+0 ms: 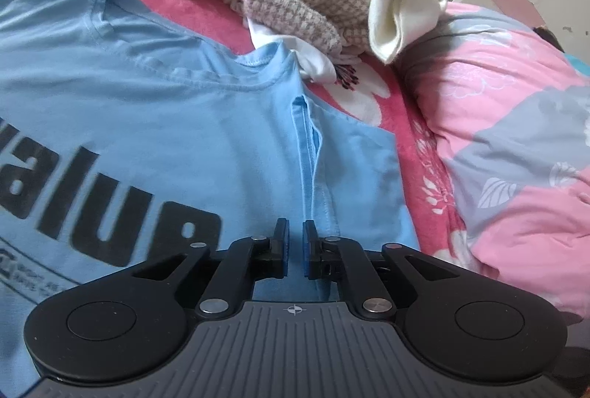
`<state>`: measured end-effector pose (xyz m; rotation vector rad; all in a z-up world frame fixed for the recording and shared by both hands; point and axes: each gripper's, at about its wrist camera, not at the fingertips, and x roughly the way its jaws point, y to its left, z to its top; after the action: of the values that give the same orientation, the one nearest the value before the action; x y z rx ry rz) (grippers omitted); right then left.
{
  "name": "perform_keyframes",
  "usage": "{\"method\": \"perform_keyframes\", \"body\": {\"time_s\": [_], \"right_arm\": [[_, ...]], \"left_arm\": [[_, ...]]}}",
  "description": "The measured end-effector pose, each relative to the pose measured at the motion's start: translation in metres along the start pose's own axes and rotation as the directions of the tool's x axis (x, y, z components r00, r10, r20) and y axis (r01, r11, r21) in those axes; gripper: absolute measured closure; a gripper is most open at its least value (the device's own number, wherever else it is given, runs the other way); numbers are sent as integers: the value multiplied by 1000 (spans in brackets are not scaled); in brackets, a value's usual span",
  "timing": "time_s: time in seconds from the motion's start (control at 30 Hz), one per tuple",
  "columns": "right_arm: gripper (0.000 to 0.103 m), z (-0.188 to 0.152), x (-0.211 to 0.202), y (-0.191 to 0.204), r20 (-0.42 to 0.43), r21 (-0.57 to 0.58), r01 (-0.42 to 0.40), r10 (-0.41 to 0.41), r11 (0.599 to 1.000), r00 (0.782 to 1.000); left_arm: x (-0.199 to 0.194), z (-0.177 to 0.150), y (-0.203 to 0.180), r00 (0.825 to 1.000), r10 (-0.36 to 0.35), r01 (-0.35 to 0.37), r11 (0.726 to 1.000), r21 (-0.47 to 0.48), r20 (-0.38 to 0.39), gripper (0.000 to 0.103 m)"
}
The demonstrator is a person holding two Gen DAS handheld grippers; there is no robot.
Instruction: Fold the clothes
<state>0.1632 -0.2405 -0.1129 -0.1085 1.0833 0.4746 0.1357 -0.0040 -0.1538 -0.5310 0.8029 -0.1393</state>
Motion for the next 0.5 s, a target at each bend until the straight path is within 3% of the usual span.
{"method": "perform_keyframes", "body": {"time_s": [0.13,0.3,0.4,0.5], "right_arm": [[92,5,-9,-2,49,-7,14,-14,1000,999],[84,14,2,-1,60,30,-15,13,999,998],[85,14,13,-8,59,99,-28,23,995,998],[92,10,18,-25,66,231,-51,37,972,997]], "left_arm": [[-19,-4,2,999,3,-5,999,37,45,86],[-21,-14,-13,997,-65,68,991,116,-28,71],[-13,-21,-20,998,-45,50,989,140,-45,71],[-7,-24,-18,999,-4,10,990,139,-43,71]]}}
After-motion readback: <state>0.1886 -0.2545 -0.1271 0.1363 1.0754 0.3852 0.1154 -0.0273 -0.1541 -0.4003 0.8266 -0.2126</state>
